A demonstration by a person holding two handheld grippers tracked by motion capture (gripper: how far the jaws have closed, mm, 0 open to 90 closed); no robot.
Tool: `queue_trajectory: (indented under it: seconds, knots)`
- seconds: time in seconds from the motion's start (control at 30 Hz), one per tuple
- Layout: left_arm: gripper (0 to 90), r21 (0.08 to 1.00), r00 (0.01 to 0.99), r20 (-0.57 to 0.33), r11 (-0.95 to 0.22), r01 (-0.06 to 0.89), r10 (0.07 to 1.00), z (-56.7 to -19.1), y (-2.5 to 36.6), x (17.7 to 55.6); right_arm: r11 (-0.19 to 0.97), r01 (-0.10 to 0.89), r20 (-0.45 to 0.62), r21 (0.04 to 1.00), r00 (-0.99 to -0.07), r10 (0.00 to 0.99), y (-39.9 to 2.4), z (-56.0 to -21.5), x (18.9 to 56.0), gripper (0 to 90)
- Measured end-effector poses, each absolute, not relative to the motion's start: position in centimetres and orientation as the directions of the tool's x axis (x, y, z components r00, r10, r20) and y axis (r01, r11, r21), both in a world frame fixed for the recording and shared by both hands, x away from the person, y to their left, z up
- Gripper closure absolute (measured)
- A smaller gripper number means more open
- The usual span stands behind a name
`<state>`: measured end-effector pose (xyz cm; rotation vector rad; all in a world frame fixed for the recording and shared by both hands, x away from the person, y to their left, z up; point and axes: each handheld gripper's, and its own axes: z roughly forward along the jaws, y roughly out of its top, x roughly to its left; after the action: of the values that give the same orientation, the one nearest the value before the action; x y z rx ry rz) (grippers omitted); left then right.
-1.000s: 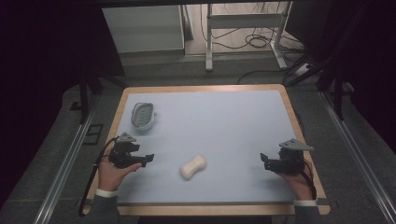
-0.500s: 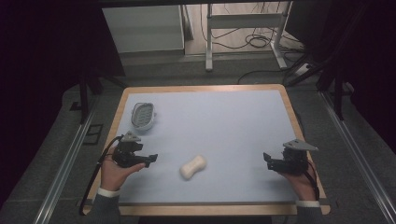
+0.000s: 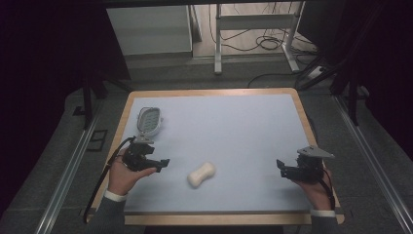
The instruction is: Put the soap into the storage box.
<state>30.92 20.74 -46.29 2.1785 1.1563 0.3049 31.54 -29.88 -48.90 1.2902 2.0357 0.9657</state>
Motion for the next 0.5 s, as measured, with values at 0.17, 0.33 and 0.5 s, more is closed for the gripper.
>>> queue_trajectory:
  seconds: [0.17, 0.33, 0.5]
  knots:
    - [22.2, 0.624, 0.593, -0.087, -0.420, 0.658, 0.800, -46.2, 20.3, 30.9, 0.294, 0.534, -0.068, 0.793, -0.400, 0.914, -29.8, -49.1, 31.6, 8.1]
    - [22.1, 0.613, 0.609, -0.083, -0.441, 0.655, 0.789, -46.3, 19.7, 30.8, 0.294, 0.537, -0.069, 0.790, -0.400, 0.914, -29.8, -49.1, 31.6, 8.1]
    - [22.6, 0.629, 0.614, -0.065, -0.445, 0.637, 0.787, -46.2, 19.2, 30.8, 0.299, 0.528, -0.070, 0.795, -0.409, 0.910, -29.8, -49.1, 31.5, 8.1]
